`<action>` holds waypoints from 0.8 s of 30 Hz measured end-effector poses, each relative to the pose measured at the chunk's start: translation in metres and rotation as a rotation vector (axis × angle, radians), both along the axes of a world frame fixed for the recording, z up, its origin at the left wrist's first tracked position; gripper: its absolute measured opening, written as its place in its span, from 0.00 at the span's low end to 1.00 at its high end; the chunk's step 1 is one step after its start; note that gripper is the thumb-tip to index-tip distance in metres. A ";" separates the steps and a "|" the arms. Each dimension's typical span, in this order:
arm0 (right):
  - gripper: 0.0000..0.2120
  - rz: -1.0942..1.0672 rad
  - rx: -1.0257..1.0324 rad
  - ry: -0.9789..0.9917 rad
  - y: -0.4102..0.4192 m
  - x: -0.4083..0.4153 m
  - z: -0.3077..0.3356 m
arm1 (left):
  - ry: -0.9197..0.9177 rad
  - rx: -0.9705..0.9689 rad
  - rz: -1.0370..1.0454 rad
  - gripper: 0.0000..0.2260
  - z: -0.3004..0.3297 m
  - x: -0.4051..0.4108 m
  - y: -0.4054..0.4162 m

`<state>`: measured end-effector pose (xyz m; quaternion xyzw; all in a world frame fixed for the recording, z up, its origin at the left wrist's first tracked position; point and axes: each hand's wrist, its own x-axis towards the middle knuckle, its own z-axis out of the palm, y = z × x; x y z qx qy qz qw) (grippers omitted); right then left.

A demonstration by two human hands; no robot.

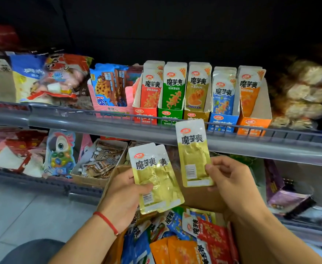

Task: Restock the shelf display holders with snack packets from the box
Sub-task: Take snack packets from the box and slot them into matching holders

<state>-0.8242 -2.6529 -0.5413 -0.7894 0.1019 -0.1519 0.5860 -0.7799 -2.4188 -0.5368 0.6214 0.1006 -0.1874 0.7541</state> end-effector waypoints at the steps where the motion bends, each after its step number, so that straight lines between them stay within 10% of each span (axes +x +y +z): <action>1: 0.05 0.023 0.087 0.020 0.002 -0.002 0.002 | -0.009 0.005 -0.005 0.16 0.000 0.000 -0.001; 4: 0.04 0.135 0.243 0.201 0.014 -0.006 0.002 | -0.001 -0.010 -0.015 0.16 -0.002 -0.001 -0.006; 10: 0.06 0.193 -0.252 0.246 0.042 -0.007 -0.012 | 0.056 -0.162 0.005 0.13 -0.009 -0.006 -0.024; 14: 0.10 0.164 -0.569 0.249 0.051 -0.004 -0.014 | -0.235 0.215 -0.018 0.13 -0.018 -0.017 -0.031; 18: 0.33 0.306 0.153 0.257 0.059 -0.004 0.003 | -0.862 0.753 -0.071 0.19 -0.035 -0.023 -0.034; 24: 0.14 0.018 0.407 0.074 0.059 0.003 -0.012 | -1.123 0.836 -0.254 0.29 -0.040 -0.032 -0.043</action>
